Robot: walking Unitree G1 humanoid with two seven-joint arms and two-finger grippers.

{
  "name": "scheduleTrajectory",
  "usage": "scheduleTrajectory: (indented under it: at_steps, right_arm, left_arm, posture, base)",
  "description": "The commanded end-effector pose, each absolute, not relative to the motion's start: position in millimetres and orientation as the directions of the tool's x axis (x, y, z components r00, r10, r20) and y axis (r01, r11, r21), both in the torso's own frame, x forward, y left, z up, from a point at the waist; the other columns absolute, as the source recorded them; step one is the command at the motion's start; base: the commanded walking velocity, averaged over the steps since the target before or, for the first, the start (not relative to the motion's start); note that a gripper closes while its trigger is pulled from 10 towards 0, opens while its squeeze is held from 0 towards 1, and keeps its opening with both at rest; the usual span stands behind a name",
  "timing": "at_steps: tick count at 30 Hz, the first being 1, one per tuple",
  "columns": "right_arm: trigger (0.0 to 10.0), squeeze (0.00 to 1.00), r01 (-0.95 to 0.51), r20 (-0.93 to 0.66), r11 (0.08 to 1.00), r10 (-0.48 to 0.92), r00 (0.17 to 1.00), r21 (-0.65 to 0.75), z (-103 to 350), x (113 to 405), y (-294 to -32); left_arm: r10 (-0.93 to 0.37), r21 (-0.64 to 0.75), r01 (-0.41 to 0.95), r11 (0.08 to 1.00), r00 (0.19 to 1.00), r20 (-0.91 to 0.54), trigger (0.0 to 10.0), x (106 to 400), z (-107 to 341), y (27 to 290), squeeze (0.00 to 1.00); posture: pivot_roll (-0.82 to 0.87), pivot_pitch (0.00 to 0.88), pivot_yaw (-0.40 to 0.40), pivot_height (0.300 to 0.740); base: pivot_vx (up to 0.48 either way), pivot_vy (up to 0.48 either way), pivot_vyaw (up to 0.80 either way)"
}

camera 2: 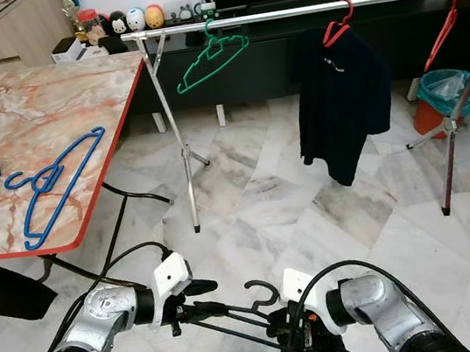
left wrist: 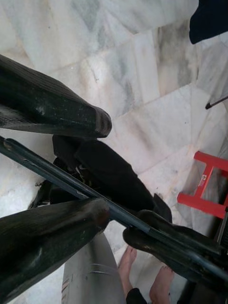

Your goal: Hang hanger

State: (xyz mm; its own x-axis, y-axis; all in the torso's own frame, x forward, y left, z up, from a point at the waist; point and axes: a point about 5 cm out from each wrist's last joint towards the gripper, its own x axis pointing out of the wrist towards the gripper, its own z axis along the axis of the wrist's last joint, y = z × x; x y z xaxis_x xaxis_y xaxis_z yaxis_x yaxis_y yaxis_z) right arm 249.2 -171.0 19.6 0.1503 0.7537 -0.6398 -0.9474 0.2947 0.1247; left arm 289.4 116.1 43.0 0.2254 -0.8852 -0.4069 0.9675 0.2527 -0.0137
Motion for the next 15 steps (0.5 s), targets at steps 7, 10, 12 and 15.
scheduleTrajectory:
  at_steps: [7,10,12,15]
  right_arm:
    - [10.0,0.00,-0.963,-0.639,0.258,0.754,0.156,0.070,26.0,259.7,-159.1]
    - [10.0,0.00,-0.962,-0.645,0.263,0.747,0.160,0.066,24.3,259.9,-158.7]
    - [10.0,0.00,-0.961,-0.649,0.268,0.743,0.164,0.064,22.9,259.6,-158.2]
    - [10.0,0.00,-0.959,-0.659,0.278,0.731,0.176,0.052,20.7,259.8,-158.8]
  left_arm:
    - [-0.898,-0.040,0.981,0.189,0.157,-0.410,10.0,284.7,44.0,113.1,0.00]
    - [-0.900,-0.043,0.985,0.165,0.133,-0.416,10.0,283.1,44.5,112.9,0.00]
    - [-0.901,-0.043,0.986,0.161,0.129,-0.415,10.0,283.3,45.9,113.8,0.00]
    - [-0.900,-0.041,0.986,0.161,0.130,-0.416,10.0,284.0,47.5,114.8,0.00]
  posture:
    - [-0.01,0.002,0.040,0.740]
    - [-0.01,0.002,0.041,0.740]
    - [0.00,0.002,0.042,0.740]
    - [0.00,0.002,0.042,0.740]
  base:
    - [0.000,0.000,0.00]
    - [0.000,0.000,0.00]
    - [0.000,0.000,0.00]
    - [0.000,0.000,0.00]
